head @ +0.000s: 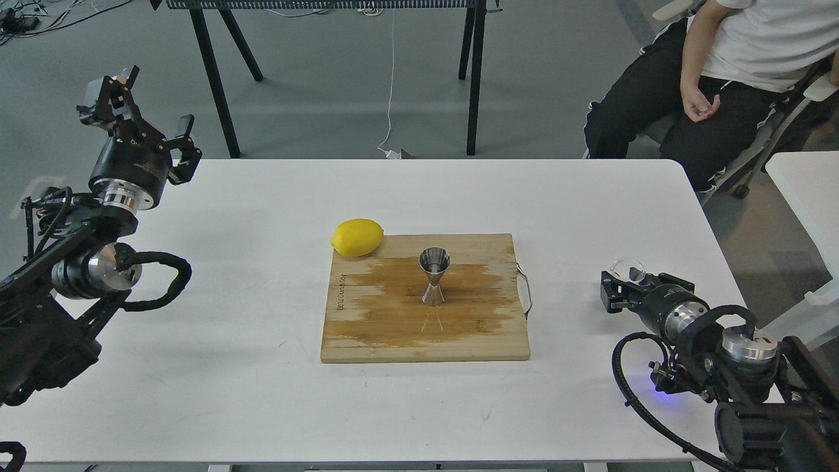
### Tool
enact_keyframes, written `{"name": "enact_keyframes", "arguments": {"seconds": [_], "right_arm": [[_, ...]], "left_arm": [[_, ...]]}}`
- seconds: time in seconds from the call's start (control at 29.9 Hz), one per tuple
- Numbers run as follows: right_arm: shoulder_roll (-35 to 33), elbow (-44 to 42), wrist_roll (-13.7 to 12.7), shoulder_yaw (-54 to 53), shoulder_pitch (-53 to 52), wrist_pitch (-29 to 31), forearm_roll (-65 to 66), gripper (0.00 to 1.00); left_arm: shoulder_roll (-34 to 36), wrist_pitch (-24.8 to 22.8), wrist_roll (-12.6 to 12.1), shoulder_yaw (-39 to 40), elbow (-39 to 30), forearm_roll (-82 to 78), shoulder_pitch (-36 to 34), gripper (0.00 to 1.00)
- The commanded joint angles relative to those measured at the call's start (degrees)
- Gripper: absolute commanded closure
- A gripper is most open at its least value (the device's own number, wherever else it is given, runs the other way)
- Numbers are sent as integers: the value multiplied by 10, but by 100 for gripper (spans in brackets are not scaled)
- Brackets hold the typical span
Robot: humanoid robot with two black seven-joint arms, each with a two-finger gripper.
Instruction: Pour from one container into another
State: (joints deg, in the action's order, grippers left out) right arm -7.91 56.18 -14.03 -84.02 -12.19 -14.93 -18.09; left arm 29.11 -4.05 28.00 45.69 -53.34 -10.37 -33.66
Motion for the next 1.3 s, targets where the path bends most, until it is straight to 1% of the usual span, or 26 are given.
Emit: {"name": "enact_keyframes", "arguments": {"seconds": [0.0, 0.07, 0.17, 0.3, 0.37, 0.43, 0.53, 0.64, 0.7, 0.77, 0.8, 0.84, 0.94, 0.97, 1.04, 1.17, 1.27], "right_arm": [[1, -11, 2, 4, -2, 1, 1, 64], [1, -14, 2, 4, -3, 1, 1, 61], [1, -15, 4, 4, -2, 1, 1, 50], [0, -15, 6, 4, -3, 2, 2, 41], [0, -16, 6, 4, -2, 3, 2, 39], [0, -16, 7, 4, -3, 3, 2, 34], [0, -18, 7, 5, -2, 3, 4, 32], [1, -37, 7, 6, -3, 11, 6, 32], [0, -47, 7, 6, -5, 20, 6, 36], [1, -52, 7, 6, -5, 24, 6, 48], [0, -52, 7, 6, -5, 25, 6, 57], [0, -52, 7, 6, -5, 25, 6, 63], [0, -52, 7, 6, -5, 25, 6, 63], [0, -52, 7, 6, -5, 25, 6, 60], [0, -51, 7, 6, -5, 25, 6, 48], [-1, -48, 7, 6, -5, 25, 6, 34], [0, -46, 7, 5, -6, 25, 5, 28]], "left_arm": [[-3, 0, 0, -1, 0, 0, -1, 0], [-3, 0, 0, -1, 0, 0, -1, 0], [-3, 0, 0, -1, 0, 0, -1, 0], [-3, 0, 0, -1, 0, 0, -1, 0], [-3, 0, 0, -1, 0, 0, -1, 0], [-3, -1, 0, 0, 0, 0, -1, 0], [-3, 0, 0, -1, 0, 0, -1, 0], [-3, 0, 0, -1, 0, 0, -1, 0], [-3, 0, 0, -1, 0, 0, -1, 0], [-3, 0, 0, -1, 0, 0, -1, 0], [-2, -1, 0, -1, 0, 0, -1, 0], [-2, -1, 0, -1, 0, 0, -1, 0], [-2, -1, 0, -1, 0, 0, -1, 0], [-2, -1, 0, -1, 0, 0, -1, 0], [-2, -1, 0, 0, 0, 0, -1, 0], [-1, -1, 0, 0, 0, 0, -1, 0], [0, -1, 0, 0, 0, 0, -1, 0]]}}
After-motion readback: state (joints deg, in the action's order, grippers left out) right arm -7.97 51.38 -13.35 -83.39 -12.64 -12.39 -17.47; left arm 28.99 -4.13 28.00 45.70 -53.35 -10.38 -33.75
